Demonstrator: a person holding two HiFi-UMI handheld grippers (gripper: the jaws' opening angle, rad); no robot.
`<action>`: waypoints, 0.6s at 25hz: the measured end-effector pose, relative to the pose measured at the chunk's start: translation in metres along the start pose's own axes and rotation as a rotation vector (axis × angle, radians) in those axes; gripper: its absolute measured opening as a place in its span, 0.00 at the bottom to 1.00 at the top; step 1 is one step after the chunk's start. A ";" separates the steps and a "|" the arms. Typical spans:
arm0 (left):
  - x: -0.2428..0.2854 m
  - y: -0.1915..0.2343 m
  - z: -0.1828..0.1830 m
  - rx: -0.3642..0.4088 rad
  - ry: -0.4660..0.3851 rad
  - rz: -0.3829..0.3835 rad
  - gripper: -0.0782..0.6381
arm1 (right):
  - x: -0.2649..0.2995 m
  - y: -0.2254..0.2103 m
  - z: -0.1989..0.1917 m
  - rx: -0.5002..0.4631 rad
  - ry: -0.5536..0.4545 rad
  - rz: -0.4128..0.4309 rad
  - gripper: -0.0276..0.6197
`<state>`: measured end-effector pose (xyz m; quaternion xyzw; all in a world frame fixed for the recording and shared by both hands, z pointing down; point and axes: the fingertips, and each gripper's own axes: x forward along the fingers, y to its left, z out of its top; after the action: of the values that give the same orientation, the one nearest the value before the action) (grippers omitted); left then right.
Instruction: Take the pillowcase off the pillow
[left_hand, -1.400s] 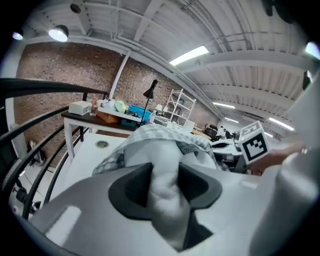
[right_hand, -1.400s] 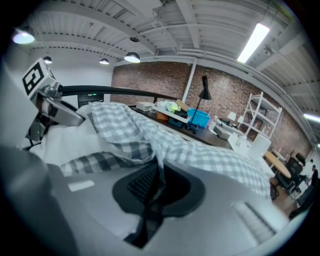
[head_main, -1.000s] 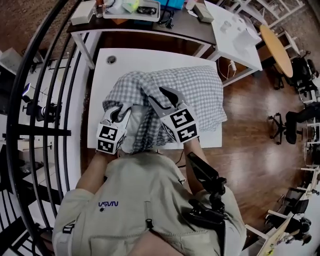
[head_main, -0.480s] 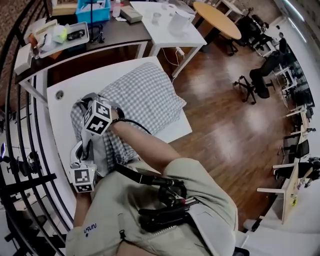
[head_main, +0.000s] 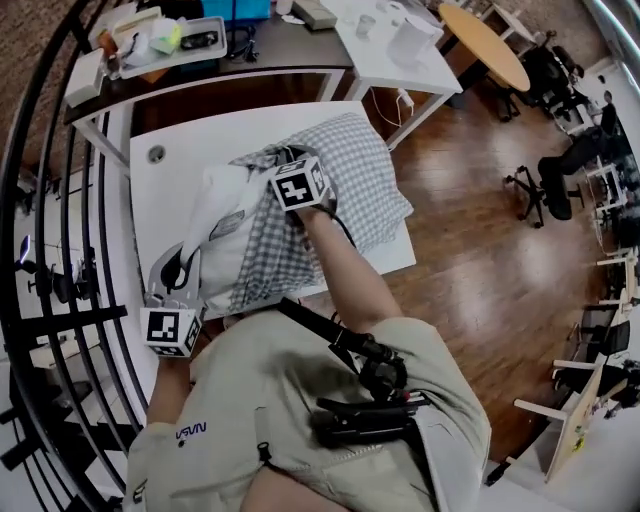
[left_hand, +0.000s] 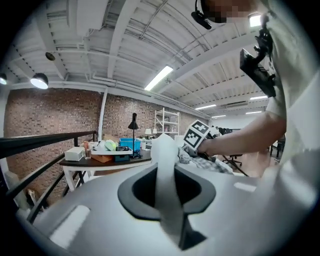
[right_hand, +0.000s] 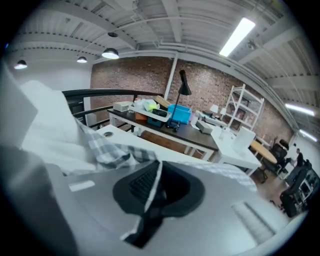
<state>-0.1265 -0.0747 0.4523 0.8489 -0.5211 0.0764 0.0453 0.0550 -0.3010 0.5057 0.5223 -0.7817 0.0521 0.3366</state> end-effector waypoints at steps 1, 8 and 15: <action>0.008 0.007 -0.002 -0.014 0.006 0.002 0.19 | 0.000 -0.001 -0.004 0.009 0.002 0.004 0.05; 0.062 0.053 -0.050 -0.079 0.174 0.004 0.29 | -0.021 0.046 0.013 -0.052 -0.119 0.174 0.20; 0.014 0.065 -0.069 -0.260 0.211 0.027 0.48 | -0.127 0.104 -0.006 0.150 -0.232 0.359 0.25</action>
<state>-0.1835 -0.1056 0.5229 0.8160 -0.5304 0.0974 0.2082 -0.0020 -0.1527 0.4643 0.4010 -0.8896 0.1085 0.1899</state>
